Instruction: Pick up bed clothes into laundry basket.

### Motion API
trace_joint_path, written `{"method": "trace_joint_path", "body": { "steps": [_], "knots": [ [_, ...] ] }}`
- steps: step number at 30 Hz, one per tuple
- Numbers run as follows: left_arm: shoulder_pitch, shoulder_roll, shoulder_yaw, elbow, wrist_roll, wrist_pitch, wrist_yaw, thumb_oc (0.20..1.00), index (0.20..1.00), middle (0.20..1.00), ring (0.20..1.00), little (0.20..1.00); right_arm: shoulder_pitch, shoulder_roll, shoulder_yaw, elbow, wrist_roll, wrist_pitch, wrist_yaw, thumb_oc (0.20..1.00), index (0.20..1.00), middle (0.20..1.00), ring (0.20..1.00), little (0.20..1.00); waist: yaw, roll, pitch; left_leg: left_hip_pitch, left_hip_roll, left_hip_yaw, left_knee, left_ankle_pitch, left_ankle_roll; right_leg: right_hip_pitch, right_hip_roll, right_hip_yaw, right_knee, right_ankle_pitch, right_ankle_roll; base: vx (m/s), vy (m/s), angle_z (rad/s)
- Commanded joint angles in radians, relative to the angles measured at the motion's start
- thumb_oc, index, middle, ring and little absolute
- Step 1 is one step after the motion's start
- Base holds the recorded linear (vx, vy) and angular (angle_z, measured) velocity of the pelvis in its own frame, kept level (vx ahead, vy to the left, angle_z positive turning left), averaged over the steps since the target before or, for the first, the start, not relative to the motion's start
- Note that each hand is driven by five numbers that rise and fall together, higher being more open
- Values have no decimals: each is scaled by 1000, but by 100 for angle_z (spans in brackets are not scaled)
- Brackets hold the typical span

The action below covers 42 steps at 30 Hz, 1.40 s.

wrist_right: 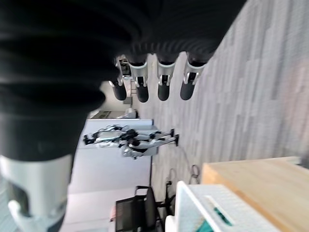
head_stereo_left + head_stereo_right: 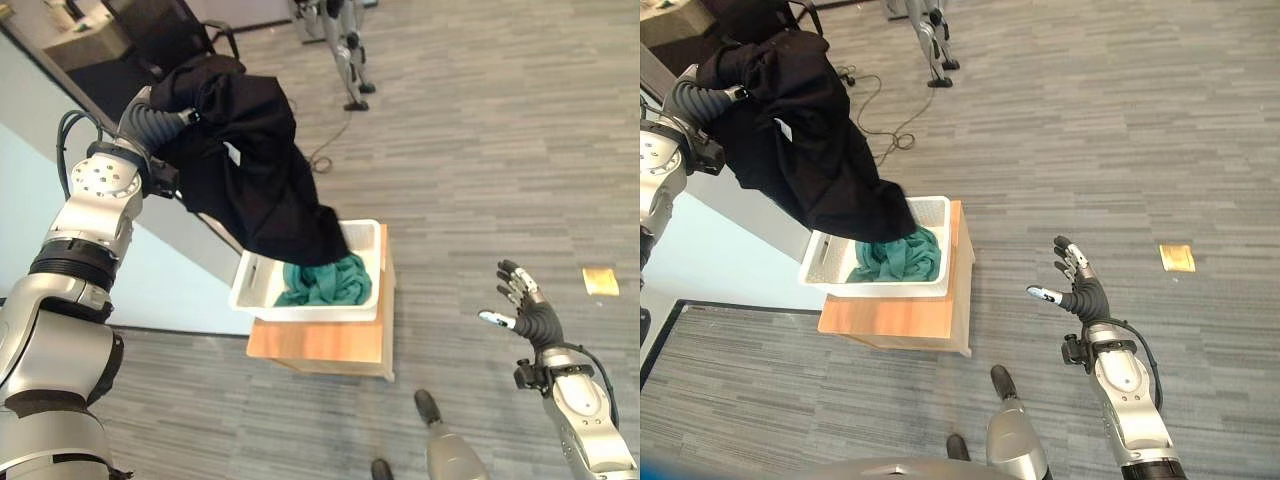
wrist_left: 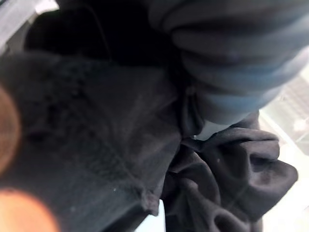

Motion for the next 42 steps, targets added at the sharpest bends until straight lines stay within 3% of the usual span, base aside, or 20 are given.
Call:
{"method": "trace_joint_path", "body": {
  "steps": [1, 9, 13, 20, 30, 31, 33, 42],
  "knots": [
    [-115, 19, 22, 9, 29, -44, 27, 200, 200, 200, 200, 200, -26, -22, -42, -83, 17, -64, -16, 1000, 1000, 1000, 1000, 1000, 5, -8, -19, -45, 40, -7, 6, 74, -45, 101, -73, 9, 26, -94, 104, -21, -1, -5],
    [-120, -67, -13, -32, 81, -46, 65, 200, 200, 200, 200, 200, -35, -25, -1, -102, 14, -68, -20, 1000, 1000, 1000, 1000, 1000, 0, -33, 43, -104, 43, -15, 6, 89, -48, 51, -69, 1, 26, -84, 102, -54, -1, 1],
    [-107, -110, -10, 9, 154, -33, 80, 200, 200, 200, 200, 200, -40, -31, 38, -113, 10, -70, -12, 1000, 1000, 1000, 1000, 1000, 8, -81, 68, -141, 55, -7, 6, 97, -50, 16, -57, 2, 23, -74, 99, -57, -34, -1],
    [-39, -174, 16, 74, 284, -9, 93, 200, 200, 200, 200, 200, -20, -33, 55, -122, 1, -70, -13, 1000, 1000, 1000, 1000, 1000, 27, -132, 92, -160, 63, -8, 6, 102, -51, 1, -52, 1, 23, -70, 98, -41, -35, -1],
    [-19, -271, -49, 158, 498, 17, 79, 200, 200, 200, 200, 200, -19, -45, 88, -149, 21, -76, -4, 1000, 1000, 1000, 1000, 1000, 38, -155, 136, -178, 64, -19, 6, 108, -50, -13, -51, -1, 25, -64, 100, -52, -6, 2],
    [-33, -292, -68, 200, 555, 30, 79, 382, 382, 382, 382, 382, -15, -55, 95, -151, 16, -76, -4, 1000, 1000, 1000, 1000, 1000, 34, -156, 142, -177, 64, -16, 6, 108, -51, -13, -50, 2, 25, -63, 101, 0, 0, 0],
    [-38, -299, -74, 205, 578, 30, 83, 1000, 1000, 1000, 1000, 1000, -11, -59, 95, -152, 15, -76, -3, 1000, 1000, 1000, 1000, 1000, 34, -157, 144, -175, 64, -14, 6, 107, -51, -12, -50, 4, 25, -64, 101, -18, 5, 0],
    [-57, -210, -99, -56, 511, 1, 84, 1000, 1000, 1000, 1000, 1000, 4, -76, 61, -175, 4, -64, 22, 1000, 1000, 1000, 1000, 1000, 46, -111, 87, -140, 57, -21, 6, 98, -49, 26, -63, -13, 22, -69, 105, 15, -4, 1]
  ]
}}
